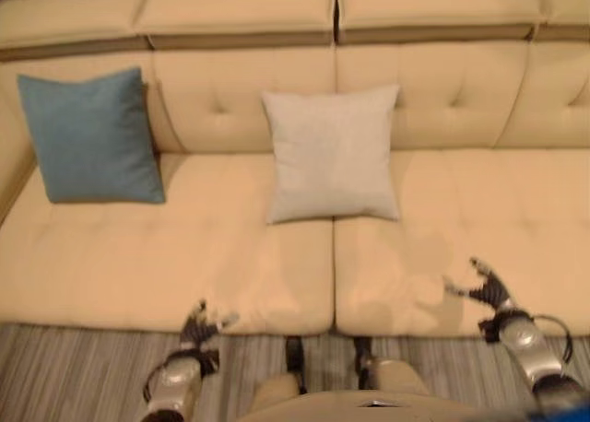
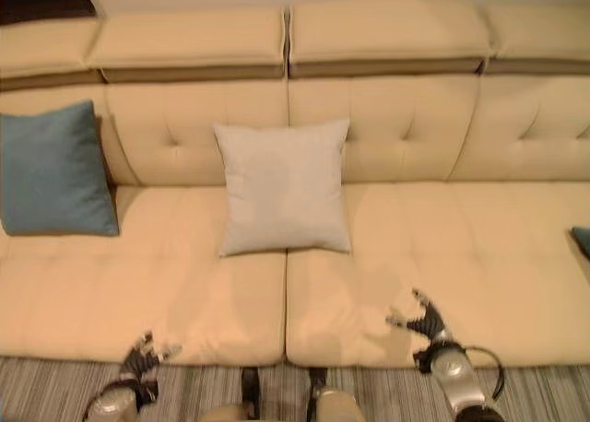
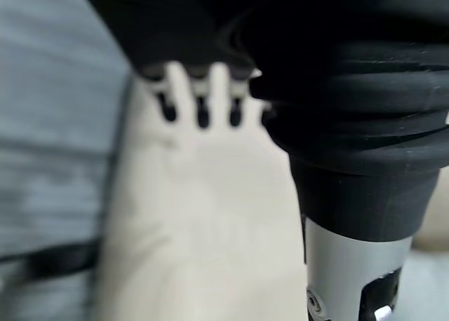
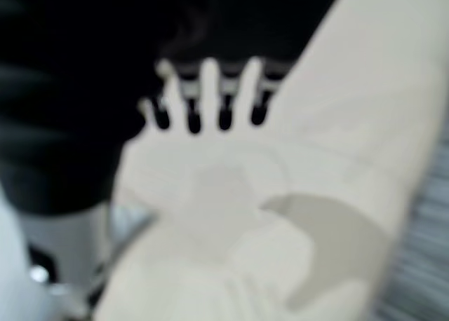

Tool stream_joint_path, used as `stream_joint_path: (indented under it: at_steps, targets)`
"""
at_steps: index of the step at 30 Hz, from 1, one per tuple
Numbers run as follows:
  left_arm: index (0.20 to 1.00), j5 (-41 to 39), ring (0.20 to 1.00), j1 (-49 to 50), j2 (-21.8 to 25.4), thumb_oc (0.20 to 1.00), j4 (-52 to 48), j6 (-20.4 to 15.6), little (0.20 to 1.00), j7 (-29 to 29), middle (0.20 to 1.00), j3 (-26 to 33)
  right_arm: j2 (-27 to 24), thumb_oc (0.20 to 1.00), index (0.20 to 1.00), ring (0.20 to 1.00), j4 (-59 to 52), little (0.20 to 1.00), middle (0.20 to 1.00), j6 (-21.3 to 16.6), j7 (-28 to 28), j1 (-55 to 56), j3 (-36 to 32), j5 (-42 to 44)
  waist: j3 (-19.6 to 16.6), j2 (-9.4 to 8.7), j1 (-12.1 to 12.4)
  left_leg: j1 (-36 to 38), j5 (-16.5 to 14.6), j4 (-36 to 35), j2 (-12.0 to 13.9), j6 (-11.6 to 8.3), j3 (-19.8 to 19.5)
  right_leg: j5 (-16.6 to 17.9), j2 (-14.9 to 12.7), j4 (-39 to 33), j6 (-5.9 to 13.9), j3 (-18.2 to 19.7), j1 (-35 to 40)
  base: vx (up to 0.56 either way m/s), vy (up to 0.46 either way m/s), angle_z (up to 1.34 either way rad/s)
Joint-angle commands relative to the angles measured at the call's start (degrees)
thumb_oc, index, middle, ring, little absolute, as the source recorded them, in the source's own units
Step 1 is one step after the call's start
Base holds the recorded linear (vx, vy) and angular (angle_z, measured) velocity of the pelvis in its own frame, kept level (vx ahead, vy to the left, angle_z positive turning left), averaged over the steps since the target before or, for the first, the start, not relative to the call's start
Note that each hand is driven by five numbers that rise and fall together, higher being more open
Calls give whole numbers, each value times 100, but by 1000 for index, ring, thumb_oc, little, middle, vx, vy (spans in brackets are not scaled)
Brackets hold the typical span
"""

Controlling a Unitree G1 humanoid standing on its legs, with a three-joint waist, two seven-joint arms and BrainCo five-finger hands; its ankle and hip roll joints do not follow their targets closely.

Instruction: Pick up all the scattered cushions and arrange them neatly on the sofa.

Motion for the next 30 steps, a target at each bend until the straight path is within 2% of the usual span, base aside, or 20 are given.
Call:
stream_joint_path:
  at_steps: [1, 2, 7, 8, 12, 13, 16, 19, 21, 23, 24, 25, 26, 27, 28, 30]
  targets:
    - [1000, 602, 1000, -226, 113, 1000, 354, 92, 1000, -159, 1000, 98, 140, 1000, 1000, 1000, 256, 1000, 1000, -50, 43, -15, 151, -154, -167, -336, -100, 247, 297, 500, 11, -278, 182, -176, -255, 149, 468, 156, 343, 5, -45, 15]
    - [1000, 549, 1000, -240, 12, 1000, 621, 119, 1000, -181, 1000, 182, 316, 1000, 1000, 1000, 538, 1000, 1000, -14, 75, 56, 76, 9, -188, -373, -118, 350, 273, 632, 31, -279, 181, -190, -231, 90, 448, 154, 517, 1, -35, 20]
    - [1000, 530, 1000, -169, -69, 1000, 797, 145, 1000, -218, 1000, 234, 480, 1000, 1000, 1000, 931, 1000, 1000, 51, 108, 77, 131, 69, -251, -430, -75, 480, 161, 818, 9, -237, 104, -171, -229, 18, 456, 252, 699, -4, 13, 2]
    - [1000, 498, 1000, -191, -130, 1000, 811, 122, 1000, -199, 1000, 197, 502, 1000, 1000, 1000, 1210, 1000, 1000, 122, 130, -21, 246, 27, -214, -454, 57, 434, 53, 1120, -193, -213, -467, -142, -248, 16, 456, 459, 711, -33, 66, -11]
    - [1000, 498, 1000, -192, -130, 1000, 811, 122, 1000, -199, 1000, 197, 502, 1000, 1000, 1000, 1212, 1000, 1000, 121, 130, -23, 247, 27, -208, -453, 56, 434, 46, 1130, -193, -212, -469, -144, -247, 17, 456, 457, 717, -66, 75, -45]
    - [1000, 506, 1000, -339, -203, 1000, 851, 156, 1000, -184, 1000, 29, 558, 1000, 1000, 1000, 1676, 1000, 1000, 315, 140, -210, 240, -52, -175, -452, 74, 492, -417, 1046, -443, -41, -914, 38, -383, 155, 626, 876, 419, -293, 308, 4]
    - [1000, 579, 1000, -472, -194, 1000, 894, 158, 1000, -161, 1000, -19, 625, 1000, 1000, 1000, 1862, 1000, 1000, 375, 110, -407, 237, -16, -141, -487, 100, 428, -551, 1037, -716, 131, -925, 407, -502, 131, 849, 1198, 9, -259, 289, -98]
    - [1000, 518, 1000, -568, -147, 1000, 894, 144, 1000, -135, 1000, 76, 743, 1000, 1000, 1000, 1930, 1000, 1000, 407, 105, -624, 321, -42, -61, -581, 193, 352, -779, 1001, -890, 307, -626, 765, -646, -43, 1106, 1355, -386, -234, 194, -130]
    - [1000, 586, 1000, -612, -99, 1000, 952, 164, 1000, -107, 1000, 107, 817, 1000, 1000, 1000, 1938, 1000, 1000, 432, 103, -703, 351, -39, 45, -592, 267, 282, -780, 1058, -874, 342, -358, 788, -670, 33, 1139, 1187, -586, -253, 118, -113]
    - [1000, 790, 1000, -659, -25, 1000, 1024, 204, 1000, -88, 1000, 82, 847, 1000, 1000, 1000, 1958, 1000, 1000, 441, 88, -714, 403, -102, 175, -505, 436, 217, -703, 1093, -763, 396, -103, 415, -842, 602, 958, 213, -604, -276, 107, -151]
    - [1000, 887, 1000, -629, -4, 1000, 1070, 235, 1000, -145, 1000, 49, 846, 1000, 1000, 1000, 2019, 1000, 1000, 438, 123, -651, 363, -80, 147, -463, 403, 232, -580, 983, -717, 441, -16, 119, -784, 1059, 821, 161, -436, -221, 102, -148]
    - [1000, 896, 1000, -633, -11, 1000, 1096, 257, 1000, -195, 1000, 13, 848, 1000, 1000, 1000, 2038, 1000, 1000, 431, 133, -613, 328, -37, 123, -451, 355, 268, -541, 918, -706, 474, -35, -15, -647, 1311, 775, 346, -349, -191, 71, -126]
    - [1000, 919, 1000, -646, -34, 1000, 1116, 268, 1000, -243, 1000, -29, 868, 1000, 1000, 1000, 2075, 1000, 1000, 432, 150, -543, 280, 1, 6, -430, 362, 252, -471, 790, -651, 516, 38, -209, -591, 1484, 701, 268, -181, -88, 6, -37]
    - [1000, 919, 1000, -645, -34, 1000, 1116, 267, 1000, -243, 1000, -30, 867, 1000, 1000, 1000, 2074, 1000, 1000, 433, 150, -540, 280, 1, 15, -432, 365, 267, -474, 787, -654, 516, 40, -218, -594, 1493, 702, 270, -172, -83, -16, -24]
    - [1000, 948, 1000, -638, -54, 1000, 1115, 281, 1000, -264, 1000, -52, 884, 1000, 1000, 1000, 2098, 1000, 1000, 432, 151, -505, 271, 10, -27, -429, 385, 271, -449, 736, -640, 511, 92, -294, -592, 1428, 676, 171, -27, -72, -35, -28]
    - [1000, 935, 1000, -622, -92, 1000, 1091, 293, 1000, -275, 1000, -41, 936, 1000, 1000, 1000, 2111, 1000, 1000, 430, 154, -456, 282, -2, -106, -402, 524, 242, -398, 660, -557, 471, 281, -452, -727, 1389, 639, -392, 247, -98, -75, -46]
